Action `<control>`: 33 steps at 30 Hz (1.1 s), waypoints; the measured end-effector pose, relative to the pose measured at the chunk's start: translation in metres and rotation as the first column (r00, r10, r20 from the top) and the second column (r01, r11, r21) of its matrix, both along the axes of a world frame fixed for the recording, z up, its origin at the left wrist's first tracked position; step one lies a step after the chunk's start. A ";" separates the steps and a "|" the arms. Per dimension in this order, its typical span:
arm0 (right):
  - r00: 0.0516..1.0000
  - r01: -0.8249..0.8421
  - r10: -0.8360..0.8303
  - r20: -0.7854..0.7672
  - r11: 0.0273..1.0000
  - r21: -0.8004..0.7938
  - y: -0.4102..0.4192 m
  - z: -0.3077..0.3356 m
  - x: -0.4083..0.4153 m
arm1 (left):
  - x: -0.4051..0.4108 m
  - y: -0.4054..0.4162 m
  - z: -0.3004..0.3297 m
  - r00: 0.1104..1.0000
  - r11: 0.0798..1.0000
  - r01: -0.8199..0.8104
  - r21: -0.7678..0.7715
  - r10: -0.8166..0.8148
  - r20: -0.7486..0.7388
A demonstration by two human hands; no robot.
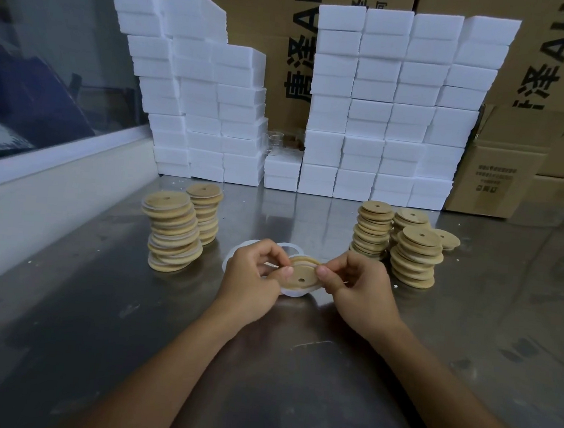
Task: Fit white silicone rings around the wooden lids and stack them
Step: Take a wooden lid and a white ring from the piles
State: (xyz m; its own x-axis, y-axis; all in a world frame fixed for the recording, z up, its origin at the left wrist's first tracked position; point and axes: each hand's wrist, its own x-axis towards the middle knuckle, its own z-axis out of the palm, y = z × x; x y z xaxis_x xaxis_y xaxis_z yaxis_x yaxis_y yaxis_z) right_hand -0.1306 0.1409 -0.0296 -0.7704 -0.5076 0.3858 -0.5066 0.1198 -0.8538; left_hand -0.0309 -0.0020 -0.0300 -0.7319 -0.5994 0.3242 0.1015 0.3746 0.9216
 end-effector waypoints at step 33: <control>0.983 0.023 -0.017 -0.185 0.999 0.031 -0.003 -0.003 0.009 | -0.001 -0.001 -0.003 1.000 0.990 -0.022 -0.139 0.024 0.014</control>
State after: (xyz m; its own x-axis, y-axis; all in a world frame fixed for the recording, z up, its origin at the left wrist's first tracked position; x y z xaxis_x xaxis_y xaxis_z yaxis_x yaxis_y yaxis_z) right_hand -0.1212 0.1381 -0.0323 -0.6976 -0.5076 0.5057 -0.6524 0.1584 -0.7411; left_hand -0.0323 -0.0031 -0.0330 -0.7240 -0.5664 0.3937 0.0770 0.5008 0.8621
